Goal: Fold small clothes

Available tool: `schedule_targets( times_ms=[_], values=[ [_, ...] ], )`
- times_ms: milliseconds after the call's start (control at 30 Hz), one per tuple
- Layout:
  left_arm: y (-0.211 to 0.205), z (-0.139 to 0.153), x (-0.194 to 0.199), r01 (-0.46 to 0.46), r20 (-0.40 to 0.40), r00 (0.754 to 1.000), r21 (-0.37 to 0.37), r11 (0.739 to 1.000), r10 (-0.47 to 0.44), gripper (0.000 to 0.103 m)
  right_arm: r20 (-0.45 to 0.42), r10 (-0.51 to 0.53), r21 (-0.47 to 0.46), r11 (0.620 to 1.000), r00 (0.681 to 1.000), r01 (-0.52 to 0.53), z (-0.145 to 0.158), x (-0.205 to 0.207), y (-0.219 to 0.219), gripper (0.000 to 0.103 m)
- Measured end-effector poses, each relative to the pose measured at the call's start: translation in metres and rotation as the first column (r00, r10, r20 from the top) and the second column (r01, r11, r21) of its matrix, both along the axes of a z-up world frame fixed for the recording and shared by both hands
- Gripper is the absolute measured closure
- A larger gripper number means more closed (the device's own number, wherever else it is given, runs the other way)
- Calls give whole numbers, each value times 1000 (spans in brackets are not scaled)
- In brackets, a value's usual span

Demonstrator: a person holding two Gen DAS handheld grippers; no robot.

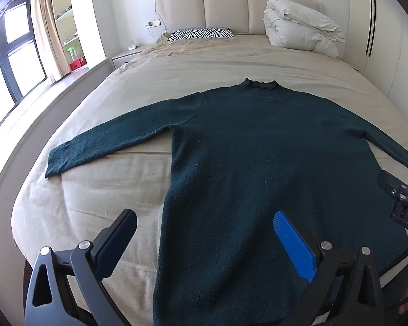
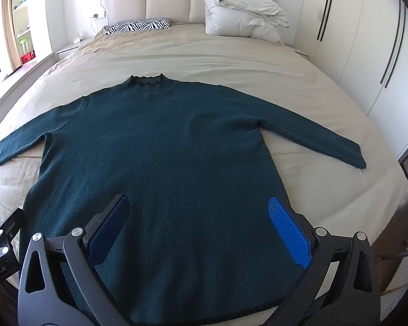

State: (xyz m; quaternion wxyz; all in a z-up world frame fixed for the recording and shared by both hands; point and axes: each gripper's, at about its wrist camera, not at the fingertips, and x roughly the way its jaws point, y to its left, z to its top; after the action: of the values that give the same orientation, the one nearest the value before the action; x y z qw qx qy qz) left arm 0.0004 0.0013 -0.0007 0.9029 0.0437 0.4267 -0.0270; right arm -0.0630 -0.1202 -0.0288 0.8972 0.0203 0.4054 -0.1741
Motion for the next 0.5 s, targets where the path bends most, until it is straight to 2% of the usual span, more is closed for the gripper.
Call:
schedule_targets(
  times_ms=[500],
  values=[
    [7, -3, -2, -20, -1, 1000, -5, 1000, 20, 0, -19, 10, 8, 1000, 1000, -10, -9, 4, 5, 0]
  ],
)
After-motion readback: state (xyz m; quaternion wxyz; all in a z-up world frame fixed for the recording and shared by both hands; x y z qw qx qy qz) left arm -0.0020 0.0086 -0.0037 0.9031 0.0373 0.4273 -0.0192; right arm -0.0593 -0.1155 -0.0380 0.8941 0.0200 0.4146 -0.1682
